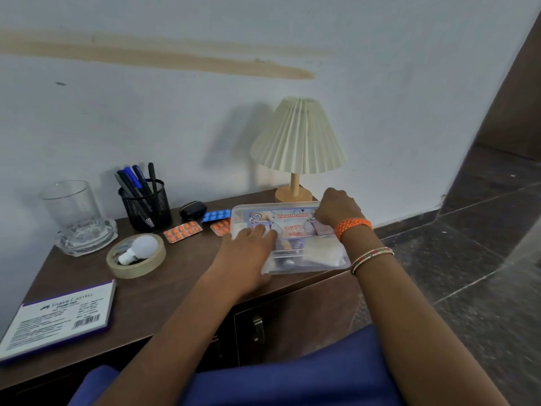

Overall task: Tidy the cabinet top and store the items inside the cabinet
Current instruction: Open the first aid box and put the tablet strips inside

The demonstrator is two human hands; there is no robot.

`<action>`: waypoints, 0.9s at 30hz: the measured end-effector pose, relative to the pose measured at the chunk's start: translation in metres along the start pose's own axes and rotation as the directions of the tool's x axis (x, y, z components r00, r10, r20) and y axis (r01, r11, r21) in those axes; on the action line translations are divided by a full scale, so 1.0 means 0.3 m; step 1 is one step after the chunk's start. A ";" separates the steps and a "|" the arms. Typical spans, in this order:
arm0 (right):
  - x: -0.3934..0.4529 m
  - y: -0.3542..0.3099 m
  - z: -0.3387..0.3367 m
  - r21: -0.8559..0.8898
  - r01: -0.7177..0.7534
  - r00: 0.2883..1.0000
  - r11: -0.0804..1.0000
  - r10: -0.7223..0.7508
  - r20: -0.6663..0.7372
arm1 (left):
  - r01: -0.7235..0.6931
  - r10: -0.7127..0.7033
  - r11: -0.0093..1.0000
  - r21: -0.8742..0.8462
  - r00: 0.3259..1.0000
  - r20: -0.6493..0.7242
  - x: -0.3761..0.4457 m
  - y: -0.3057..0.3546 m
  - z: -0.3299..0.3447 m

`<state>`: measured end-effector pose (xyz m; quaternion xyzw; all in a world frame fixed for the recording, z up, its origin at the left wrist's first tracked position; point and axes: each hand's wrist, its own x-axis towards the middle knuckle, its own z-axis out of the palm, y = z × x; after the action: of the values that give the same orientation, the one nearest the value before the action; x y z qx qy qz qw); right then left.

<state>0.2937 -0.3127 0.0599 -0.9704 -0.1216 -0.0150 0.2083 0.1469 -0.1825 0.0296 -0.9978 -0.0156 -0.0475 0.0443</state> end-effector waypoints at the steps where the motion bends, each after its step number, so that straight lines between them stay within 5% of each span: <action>1: -0.012 -0.019 0.000 -0.020 0.033 0.999 0.999 -0.032 0.010 | 0.033 -0.033 0.999 0.016 0.999 0.004 -0.013 -0.009 -0.005; 7: -0.089 -0.161 0.045 -0.164 0.158 0.960 0.974 -0.112 0.258 | 0.103 -0.098 0.992 -0.071 0.993 0.062 -0.101 -0.080 -0.030; 13: -0.231 -0.171 0.021 -0.220 0.473 0.806 0.853 -0.318 0.499 | 0.203 -0.206 0.978 0.040 0.973 0.103 -0.119 -0.055 0.009; 18: -0.274 -0.080 -0.010 -0.353 0.616 0.716 0.704 -0.313 0.625 | 0.239 -0.245 0.969 0.064 0.962 0.118 -0.111 -0.034 0.014; 27: -0.313 -0.053 0.103 -0.424 0.586 0.808 0.690 -0.458 0.372 | 0.285 -0.286 0.958 0.033 0.944 0.165 -0.101 -0.002 -0.010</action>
<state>0.1981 -0.3077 0.0306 -0.9078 -0.4094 0.0094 -0.0910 0.1164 -0.1830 0.0298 -0.9852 -0.1638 0.0310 0.0400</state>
